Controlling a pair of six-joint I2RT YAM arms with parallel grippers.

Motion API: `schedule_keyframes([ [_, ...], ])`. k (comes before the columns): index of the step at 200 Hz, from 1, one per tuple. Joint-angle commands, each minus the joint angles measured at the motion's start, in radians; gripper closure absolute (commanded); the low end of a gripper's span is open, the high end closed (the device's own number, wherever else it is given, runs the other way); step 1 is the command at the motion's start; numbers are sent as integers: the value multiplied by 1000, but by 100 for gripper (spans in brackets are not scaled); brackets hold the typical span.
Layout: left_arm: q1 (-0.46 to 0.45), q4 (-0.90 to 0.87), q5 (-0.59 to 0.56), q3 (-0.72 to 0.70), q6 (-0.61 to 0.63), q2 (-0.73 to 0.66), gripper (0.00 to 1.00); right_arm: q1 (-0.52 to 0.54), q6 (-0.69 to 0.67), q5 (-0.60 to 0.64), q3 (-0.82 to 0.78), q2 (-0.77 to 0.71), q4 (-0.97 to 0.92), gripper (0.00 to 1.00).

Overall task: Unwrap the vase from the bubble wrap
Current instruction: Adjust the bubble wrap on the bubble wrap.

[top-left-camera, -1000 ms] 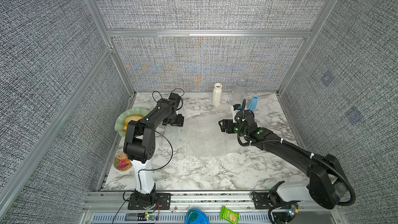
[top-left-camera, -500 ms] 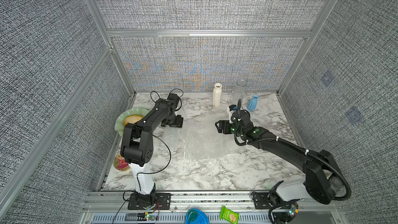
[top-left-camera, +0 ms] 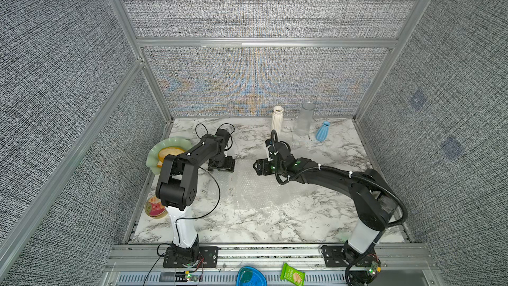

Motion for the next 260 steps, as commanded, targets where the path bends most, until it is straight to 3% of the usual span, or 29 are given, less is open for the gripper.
schedule_keyframes([
  [1, 4, 39, 4, -23, -29, 7, 22, 9, 18, 15, 19, 46, -26, 18],
  [95, 13, 62, 1, -35, -49, 2, 11, 8, 13, 95, 37, 122, -105, 21],
  [260, 63, 59, 25, -37, -38, -37, 12, -23, 15, 111, 31, 132, -132, 21],
])
